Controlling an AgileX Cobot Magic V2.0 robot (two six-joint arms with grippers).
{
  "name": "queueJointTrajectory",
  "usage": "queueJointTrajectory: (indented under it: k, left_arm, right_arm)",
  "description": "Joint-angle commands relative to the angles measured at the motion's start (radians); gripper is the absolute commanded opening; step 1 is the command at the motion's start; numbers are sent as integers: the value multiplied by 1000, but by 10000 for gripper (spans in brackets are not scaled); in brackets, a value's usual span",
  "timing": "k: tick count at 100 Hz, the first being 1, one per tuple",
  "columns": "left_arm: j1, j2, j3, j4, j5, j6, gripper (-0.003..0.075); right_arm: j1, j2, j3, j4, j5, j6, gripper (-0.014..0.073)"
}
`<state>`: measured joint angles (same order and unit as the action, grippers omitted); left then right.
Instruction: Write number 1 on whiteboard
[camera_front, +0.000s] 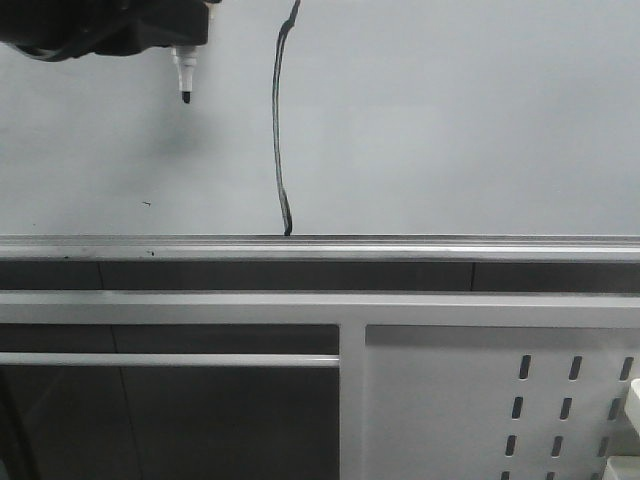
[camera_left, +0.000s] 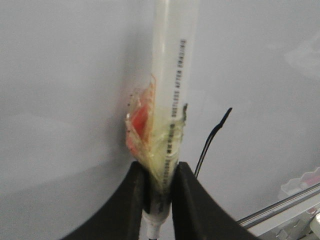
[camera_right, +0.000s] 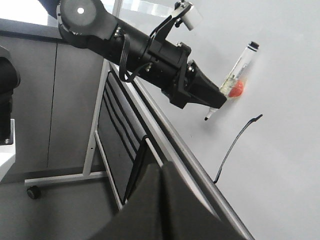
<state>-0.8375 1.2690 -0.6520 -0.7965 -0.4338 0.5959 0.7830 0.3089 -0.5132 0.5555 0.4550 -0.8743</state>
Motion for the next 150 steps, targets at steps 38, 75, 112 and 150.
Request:
queueJointTrajectory:
  k: [38,75,112,150]
  left_arm:
    - [173,9,-40,422,-25,-427,-19]
    - [200,2,-40,408,60,-442,-20]
    - [200,-39,-89,379,280,-456,-20]
    - [254,37,-290,379,581,-456,-20]
  right_arm:
    - [-8,6,-24,13,-77,5,-59]
    - [-8,6,-24,13,-77,7,-59]
    - [-8,6,11,28,-100,12,-59]
    - [-8,6,27,73,-134,12,-59]
